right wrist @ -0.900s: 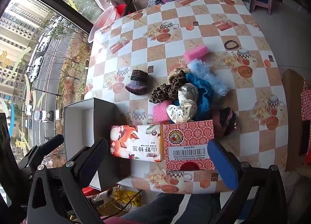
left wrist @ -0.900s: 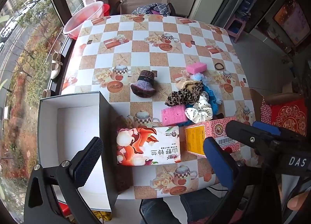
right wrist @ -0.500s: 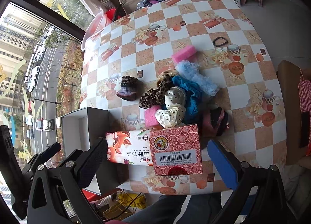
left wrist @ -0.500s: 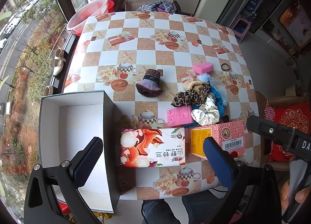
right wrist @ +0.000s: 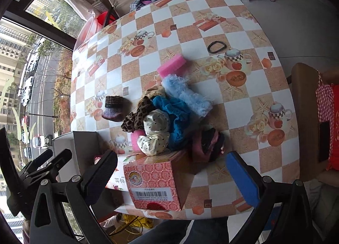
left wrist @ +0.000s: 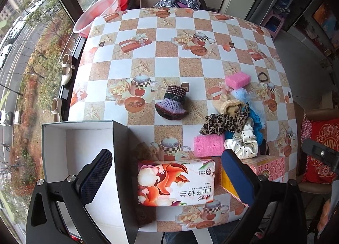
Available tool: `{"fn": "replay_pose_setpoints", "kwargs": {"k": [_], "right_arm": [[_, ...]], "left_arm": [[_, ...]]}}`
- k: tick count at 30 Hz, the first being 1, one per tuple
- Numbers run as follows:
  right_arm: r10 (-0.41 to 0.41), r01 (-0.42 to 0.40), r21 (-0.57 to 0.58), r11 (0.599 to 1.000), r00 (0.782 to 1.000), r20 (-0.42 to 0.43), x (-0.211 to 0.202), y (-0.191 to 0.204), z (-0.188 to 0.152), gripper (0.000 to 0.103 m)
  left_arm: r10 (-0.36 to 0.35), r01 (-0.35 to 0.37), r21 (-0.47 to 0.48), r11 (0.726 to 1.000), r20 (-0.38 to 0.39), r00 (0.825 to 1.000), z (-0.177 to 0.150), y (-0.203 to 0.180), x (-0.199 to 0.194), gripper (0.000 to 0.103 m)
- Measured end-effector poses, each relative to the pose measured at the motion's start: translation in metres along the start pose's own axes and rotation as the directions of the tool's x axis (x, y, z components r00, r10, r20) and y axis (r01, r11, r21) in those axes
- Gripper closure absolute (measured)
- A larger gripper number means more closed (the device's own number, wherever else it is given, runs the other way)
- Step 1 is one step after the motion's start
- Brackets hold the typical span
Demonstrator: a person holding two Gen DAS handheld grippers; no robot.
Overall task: Organize soft objects
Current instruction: 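Grasp the pink sponge with the right tool while the left tool grasps the knitted hat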
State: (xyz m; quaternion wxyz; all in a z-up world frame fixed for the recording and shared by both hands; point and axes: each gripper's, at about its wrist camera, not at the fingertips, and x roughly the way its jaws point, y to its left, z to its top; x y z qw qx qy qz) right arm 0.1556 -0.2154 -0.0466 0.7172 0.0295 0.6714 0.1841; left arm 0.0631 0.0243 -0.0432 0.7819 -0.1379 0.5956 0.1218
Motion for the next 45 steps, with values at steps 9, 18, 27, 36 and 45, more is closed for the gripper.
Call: {"fn": "replay_pose_setpoints", "kwargs": {"k": [9,18,27,36,45], "right_arm": [[-0.036,0.038,0.03,0.999,0.997,-0.067,0.03,-0.035,0.024,0.0],[-0.07,0.07,-0.006,0.998,0.989,-0.129,0.076,-0.042,0.056,0.0],[-0.123,0.091,-0.24,0.967,0.985,-0.12,0.13,0.014,0.134,0.0],[-0.2,0.123,-0.429,0.895,0.97,-0.139,0.192,0.047,0.165,0.0],[-0.199,0.096,-0.472,0.876,0.964,-0.174,0.224,0.054,0.166,0.019]], "left_arm": [[0.107,-0.104,0.035,0.994,-0.107,0.989,0.031,-0.006,0.056,0.0],[0.183,-0.175,0.069,0.982,-0.14,0.973,0.058,-0.011,0.115,0.0],[0.195,-0.194,0.028,0.981,-0.191,0.962,0.079,-0.008,0.16,0.0],[0.238,-0.235,0.038,0.971,-0.235,0.942,0.082,-0.006,0.199,0.0],[0.161,-0.164,0.011,0.986,-0.271,0.949,0.082,-0.002,0.219,0.033]]}}
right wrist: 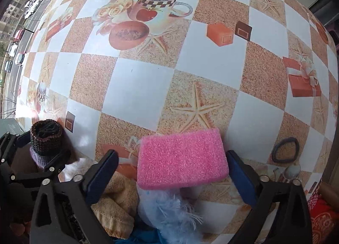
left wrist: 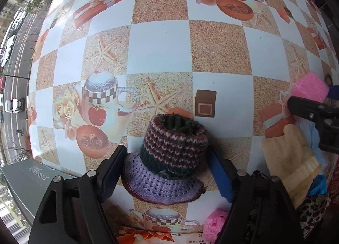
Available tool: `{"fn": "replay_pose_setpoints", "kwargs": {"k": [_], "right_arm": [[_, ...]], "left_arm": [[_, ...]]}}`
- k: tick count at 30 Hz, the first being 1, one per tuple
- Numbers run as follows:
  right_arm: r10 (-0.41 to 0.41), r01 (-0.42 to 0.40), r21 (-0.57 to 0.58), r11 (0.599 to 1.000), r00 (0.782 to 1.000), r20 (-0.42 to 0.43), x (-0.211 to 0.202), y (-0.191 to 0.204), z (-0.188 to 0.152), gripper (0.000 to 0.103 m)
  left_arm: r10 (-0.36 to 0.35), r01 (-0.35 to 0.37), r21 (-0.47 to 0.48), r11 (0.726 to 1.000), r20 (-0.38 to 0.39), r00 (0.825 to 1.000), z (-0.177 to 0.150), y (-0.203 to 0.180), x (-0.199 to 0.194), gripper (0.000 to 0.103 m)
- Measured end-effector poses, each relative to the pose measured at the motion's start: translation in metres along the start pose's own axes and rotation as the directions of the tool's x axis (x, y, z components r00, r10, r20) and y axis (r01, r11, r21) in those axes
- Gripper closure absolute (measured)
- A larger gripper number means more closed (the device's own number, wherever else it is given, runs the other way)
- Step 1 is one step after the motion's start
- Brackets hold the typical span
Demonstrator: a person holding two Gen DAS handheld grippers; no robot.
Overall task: Organize soft objects
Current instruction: 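Grasp the pink sponge with the right tool while the left tool grasps the knitted hat, then carry the sponge and hat over the open white box with both tools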
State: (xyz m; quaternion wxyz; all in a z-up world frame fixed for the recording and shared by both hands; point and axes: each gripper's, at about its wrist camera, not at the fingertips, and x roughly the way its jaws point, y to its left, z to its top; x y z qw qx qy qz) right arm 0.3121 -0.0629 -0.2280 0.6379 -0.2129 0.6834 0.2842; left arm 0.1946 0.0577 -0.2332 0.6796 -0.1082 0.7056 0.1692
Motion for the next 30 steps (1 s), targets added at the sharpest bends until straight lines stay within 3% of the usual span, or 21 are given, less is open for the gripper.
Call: {"fn": "replay_pose_setpoints", "kwargs": {"k": [1,6,14,25,30], "right_arm": [[0.017,-0.016,0.003,1.0,1.0,-0.003,0.0,-0.002,-0.001,0.031],[0.034,-0.034,0.018,0.999,0.999,0.025,-0.009,-0.014,-0.008,0.031],[0.075,-0.085,0.106,0.991,0.992,0.102,-0.057,-0.049,-0.027,0.031],[0.055,-0.084,0.185,0.979,0.986,0.158,-0.094,-0.051,-0.057,0.031],[0.049,-0.089,0.224,0.97,0.983,0.177,-0.105,-0.057,-0.077,0.031]], "left_arm": [[-0.028,0.028,-0.006,1.0,0.007,1.0,0.002,0.006,-0.001,0.038],[-0.075,0.075,-0.01,0.997,0.014,0.997,0.003,0.011,-0.005,0.057],[-0.091,0.09,0.027,0.996,0.042,0.995,-0.004,0.005,-0.038,0.057],[-0.103,0.094,0.088,0.992,0.103,0.989,0.0,-0.009,-0.097,0.057],[-0.095,0.074,0.131,0.989,0.165,0.982,-0.02,-0.044,-0.101,0.057]]}}
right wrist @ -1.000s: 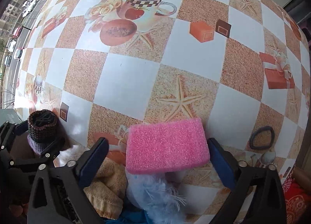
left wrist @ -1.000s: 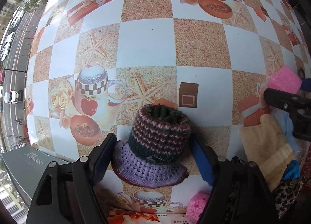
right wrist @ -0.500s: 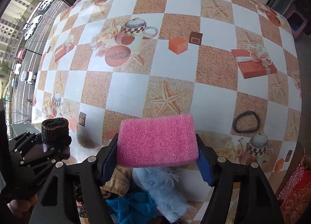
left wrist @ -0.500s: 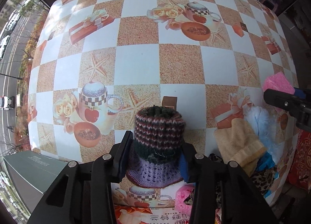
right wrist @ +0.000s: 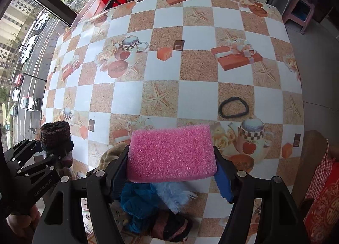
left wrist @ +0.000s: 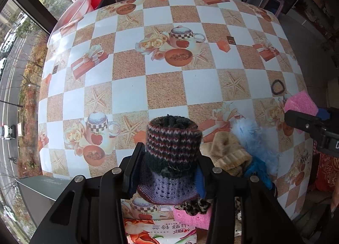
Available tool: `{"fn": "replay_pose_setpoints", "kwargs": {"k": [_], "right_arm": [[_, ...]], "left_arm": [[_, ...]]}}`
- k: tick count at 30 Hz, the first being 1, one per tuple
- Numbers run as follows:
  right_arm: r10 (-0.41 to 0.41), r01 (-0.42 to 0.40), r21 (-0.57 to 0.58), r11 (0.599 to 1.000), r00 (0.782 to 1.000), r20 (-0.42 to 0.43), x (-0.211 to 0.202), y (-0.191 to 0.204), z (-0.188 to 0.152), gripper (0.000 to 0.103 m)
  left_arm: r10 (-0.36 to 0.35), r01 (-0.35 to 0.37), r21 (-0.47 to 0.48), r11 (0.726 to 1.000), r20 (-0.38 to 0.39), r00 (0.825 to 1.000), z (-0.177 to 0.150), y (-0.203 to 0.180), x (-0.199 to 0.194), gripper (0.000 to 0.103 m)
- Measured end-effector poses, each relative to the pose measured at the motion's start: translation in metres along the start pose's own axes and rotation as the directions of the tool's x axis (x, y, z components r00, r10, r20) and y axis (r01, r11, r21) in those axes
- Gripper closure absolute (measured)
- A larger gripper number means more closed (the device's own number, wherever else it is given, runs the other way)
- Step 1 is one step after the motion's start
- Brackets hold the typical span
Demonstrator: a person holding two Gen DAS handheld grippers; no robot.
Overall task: Organize soft objects
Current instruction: 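Carry the sponge and hat over the open white box with both tools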
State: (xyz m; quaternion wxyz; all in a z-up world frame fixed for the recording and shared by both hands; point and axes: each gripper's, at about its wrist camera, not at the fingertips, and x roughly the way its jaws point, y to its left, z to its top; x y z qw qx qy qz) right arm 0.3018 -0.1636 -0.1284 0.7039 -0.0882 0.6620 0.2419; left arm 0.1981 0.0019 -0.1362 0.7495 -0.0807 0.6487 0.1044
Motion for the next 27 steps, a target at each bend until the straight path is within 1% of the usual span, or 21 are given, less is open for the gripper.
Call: {"fn": "replay_pose_setpoints", "kwargs": {"k": [7,14,19,27], "right_arm": [[-0.006,0.003,0.074,0.997,0.999,0.036,-0.028,-0.024,-0.037,0.031],[-0.025,0.013,0.164,0.986,0.997,0.076,-0.055,-0.051,-0.08,0.031],[-0.043,0.021,0.227,0.974,0.995,0.091,-0.07,-0.067,-0.117,0.031],[-0.077,0.041,0.34,0.94,0.992,0.095,-0.085,-0.09,-0.181,0.031]], "left_arm": [[-0.044,0.04,0.096,0.995,0.047,0.998,-0.004,-0.048,-0.03,0.057],[-0.095,0.076,0.214,0.974,0.08,0.992,-0.017,-0.096,-0.058,0.057],[-0.143,0.104,0.32,0.942,0.1,0.985,-0.036,-0.132,-0.082,0.057],[-0.231,0.16,0.471,0.867,0.096,0.968,-0.081,-0.178,-0.115,0.057]]}}
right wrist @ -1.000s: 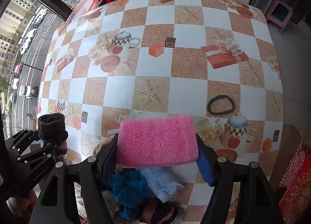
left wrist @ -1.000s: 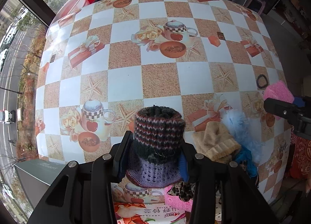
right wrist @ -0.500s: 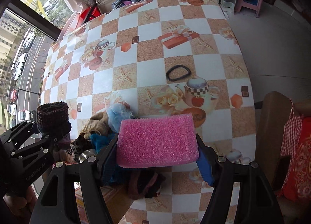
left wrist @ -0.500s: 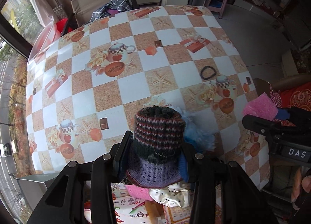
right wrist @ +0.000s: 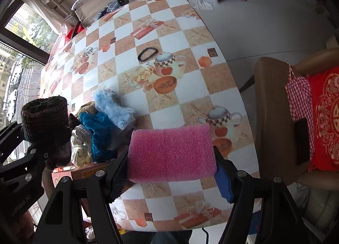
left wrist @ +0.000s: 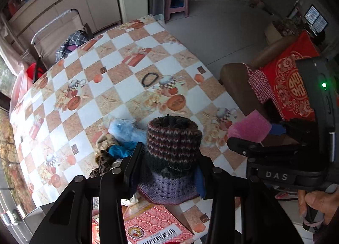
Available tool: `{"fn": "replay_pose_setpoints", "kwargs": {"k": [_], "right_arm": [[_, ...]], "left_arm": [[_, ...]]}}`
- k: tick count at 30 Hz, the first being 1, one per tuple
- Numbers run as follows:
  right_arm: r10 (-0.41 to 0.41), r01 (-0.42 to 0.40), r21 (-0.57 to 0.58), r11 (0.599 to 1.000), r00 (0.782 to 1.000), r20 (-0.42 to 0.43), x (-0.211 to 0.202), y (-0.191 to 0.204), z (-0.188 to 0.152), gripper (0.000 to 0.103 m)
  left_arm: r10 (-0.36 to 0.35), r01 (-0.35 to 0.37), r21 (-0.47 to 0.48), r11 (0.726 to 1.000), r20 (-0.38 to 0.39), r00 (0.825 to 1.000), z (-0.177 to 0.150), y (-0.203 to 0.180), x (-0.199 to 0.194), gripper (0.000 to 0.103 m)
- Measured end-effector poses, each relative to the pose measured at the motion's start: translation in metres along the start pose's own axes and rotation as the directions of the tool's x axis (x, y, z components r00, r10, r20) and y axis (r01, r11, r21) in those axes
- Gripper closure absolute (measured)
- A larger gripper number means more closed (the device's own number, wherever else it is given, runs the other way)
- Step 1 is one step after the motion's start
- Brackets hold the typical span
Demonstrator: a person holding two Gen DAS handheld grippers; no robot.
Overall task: Organize soft objects
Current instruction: 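Carry the sponge and hat over the open white box with both tools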
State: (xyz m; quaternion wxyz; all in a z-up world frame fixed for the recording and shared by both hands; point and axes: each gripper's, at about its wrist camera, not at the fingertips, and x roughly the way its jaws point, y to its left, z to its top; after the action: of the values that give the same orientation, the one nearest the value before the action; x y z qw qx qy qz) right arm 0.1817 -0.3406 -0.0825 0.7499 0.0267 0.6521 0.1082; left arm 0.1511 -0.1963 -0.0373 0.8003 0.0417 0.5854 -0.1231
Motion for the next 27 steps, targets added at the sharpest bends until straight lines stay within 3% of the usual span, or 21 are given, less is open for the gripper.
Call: {"fn": "replay_pose_setpoints", "kwargs": {"k": [9,14,21,27], "right_arm": [[-0.03,0.031,0.088,0.996,1.0,-0.005,-0.014,-0.026,-0.055,0.031],[-0.041,0.044,0.106,0.993,0.999,-0.022,-0.014,-0.028,-0.082,0.031],[-0.043,0.048,0.108,0.993,0.998,-0.048,-0.01,-0.021,-0.117,0.031],[-0.037,0.041,0.059,0.997,0.997,-0.074,-0.008,-0.004,-0.143,0.031]], "left_arm": [[-0.119,0.119,0.172,0.978,-0.013,0.993,-0.046,-0.06,-0.023,0.057],[-0.149,0.155,0.249,0.956,-0.042,0.988,-0.078,-0.08,-0.031,0.057],[-0.166,0.18,0.286,0.941,-0.073,0.983,-0.12,-0.076,-0.041,0.057],[-0.154,0.173,0.281,0.944,-0.087,0.984,-0.155,-0.057,-0.049,0.057]]}}
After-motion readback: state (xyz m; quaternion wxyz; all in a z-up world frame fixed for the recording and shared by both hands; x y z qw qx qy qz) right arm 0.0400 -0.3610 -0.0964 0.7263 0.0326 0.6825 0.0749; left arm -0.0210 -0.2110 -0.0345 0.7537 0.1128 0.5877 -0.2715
